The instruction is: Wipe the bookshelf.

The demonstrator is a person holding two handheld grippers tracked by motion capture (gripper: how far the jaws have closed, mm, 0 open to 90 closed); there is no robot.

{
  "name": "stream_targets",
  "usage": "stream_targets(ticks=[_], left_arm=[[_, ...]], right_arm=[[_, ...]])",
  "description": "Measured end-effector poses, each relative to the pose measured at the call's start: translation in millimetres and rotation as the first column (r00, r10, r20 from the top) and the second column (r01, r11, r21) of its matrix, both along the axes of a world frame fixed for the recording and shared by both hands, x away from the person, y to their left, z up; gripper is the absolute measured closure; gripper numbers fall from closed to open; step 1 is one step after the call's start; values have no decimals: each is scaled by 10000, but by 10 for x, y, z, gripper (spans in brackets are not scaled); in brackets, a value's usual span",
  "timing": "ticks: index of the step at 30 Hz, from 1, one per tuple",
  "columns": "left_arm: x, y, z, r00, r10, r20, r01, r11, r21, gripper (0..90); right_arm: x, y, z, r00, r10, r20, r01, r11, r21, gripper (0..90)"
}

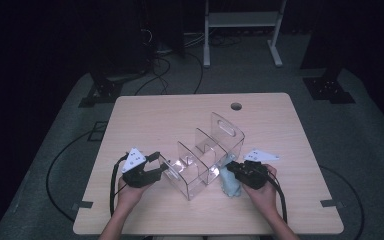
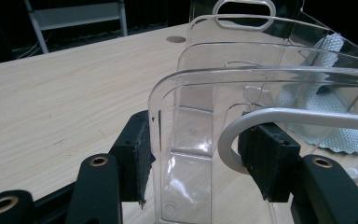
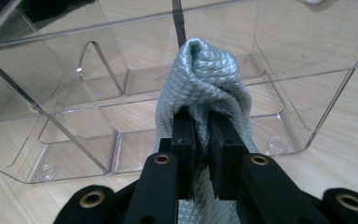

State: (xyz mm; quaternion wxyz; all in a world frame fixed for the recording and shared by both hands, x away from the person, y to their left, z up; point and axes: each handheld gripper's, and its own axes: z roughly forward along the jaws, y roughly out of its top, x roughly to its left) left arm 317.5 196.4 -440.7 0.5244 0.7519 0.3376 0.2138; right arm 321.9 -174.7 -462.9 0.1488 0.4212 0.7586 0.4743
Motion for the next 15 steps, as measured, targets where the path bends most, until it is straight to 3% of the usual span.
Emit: stream_targets(ticks=[2,5,6,8,11,13,15], left_arm=[[-7,-1,4,10000,-10,38,10,9999,117,452],[-7,-1,5,10000,-21,39,21,9999,129,452],[-8,-1,5,10000,-9,40,9,9999,132,452],[-9,0,5,10000,-4,32,4,9999,120,452],[-2,-1,5,10000,-25,46,24,9999,111,453],[4,2,3,10000,-20,20,20,10000,37,453],[-5,-2,5,10000,-26,66,25,9999,150,454]], right_arm=[[32,6,-64,9996,109,-250,-108,9999,56,808],[99,61,-220,9942,301,-1035,-354,9981,-498,802],[102,67,-240,9938,279,-1077,-342,9978,-574,802],[96,51,-191,9941,287,-1046,-332,9986,-415,805],[31,23,-37,9991,245,-335,-248,9997,-81,808],[2,30,20,9998,198,-1,-198,9994,-294,808],[15,39,-27,9995,261,-182,-264,9995,-195,809]])
